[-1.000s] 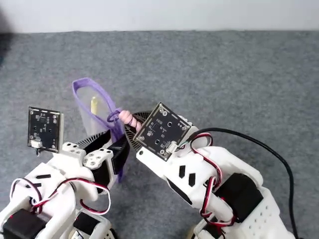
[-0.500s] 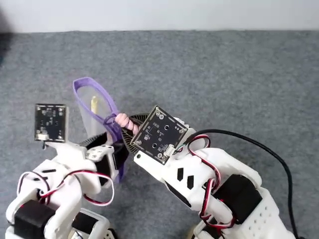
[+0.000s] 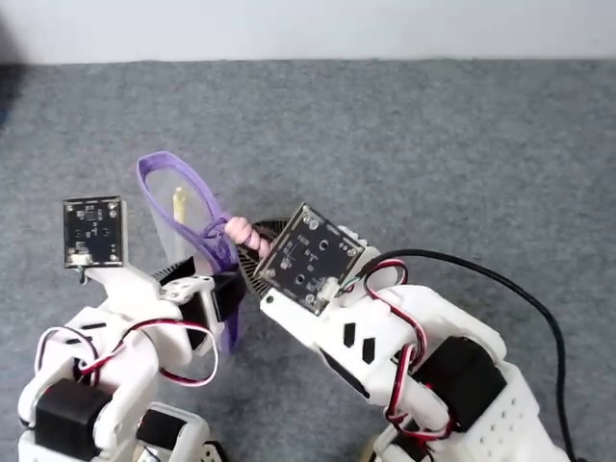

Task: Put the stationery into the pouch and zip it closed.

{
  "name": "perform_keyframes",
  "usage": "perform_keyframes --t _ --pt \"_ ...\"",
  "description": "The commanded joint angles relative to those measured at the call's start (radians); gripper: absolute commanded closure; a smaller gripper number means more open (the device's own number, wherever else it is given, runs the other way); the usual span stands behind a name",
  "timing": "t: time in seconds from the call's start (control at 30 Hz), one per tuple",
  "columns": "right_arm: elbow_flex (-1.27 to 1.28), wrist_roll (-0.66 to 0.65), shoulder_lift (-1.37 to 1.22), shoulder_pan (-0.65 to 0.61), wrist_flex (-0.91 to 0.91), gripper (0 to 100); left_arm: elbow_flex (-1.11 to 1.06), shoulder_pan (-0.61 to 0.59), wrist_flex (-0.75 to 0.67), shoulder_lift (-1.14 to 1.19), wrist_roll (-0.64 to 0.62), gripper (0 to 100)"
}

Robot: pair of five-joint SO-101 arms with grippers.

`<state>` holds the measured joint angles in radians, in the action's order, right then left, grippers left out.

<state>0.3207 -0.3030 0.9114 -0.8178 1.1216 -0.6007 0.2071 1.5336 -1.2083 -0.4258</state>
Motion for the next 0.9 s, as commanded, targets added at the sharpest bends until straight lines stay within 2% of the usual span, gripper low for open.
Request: perform_keyframes --t 0.0,0.3,0.5,0.67,0.87 --pt "-0.057 0.012 0.018 0.022 -0.019 99.1 0.004 -0.034 -0.021 0.002 0.023 80" --pt "-0.052 0.006 0.073 0.022 0.033 99.1 0.004 -0.046 -0.015 0.002 0.023 82" --pt "-0.052 0.006 0.094 0.022 0.039 99.1 0.012 -0.046 -0.021 0.002 0.071 93" --pt "-0.052 0.006 0.088 0.025 0.030 99.1 0.031 -0.046 -0.017 0.000 0.083 98" --pt "0.000 0.012 0.050 0.148 -0.087 99.1 0.117 -0.038 -0.014 0.000 0.081 99"
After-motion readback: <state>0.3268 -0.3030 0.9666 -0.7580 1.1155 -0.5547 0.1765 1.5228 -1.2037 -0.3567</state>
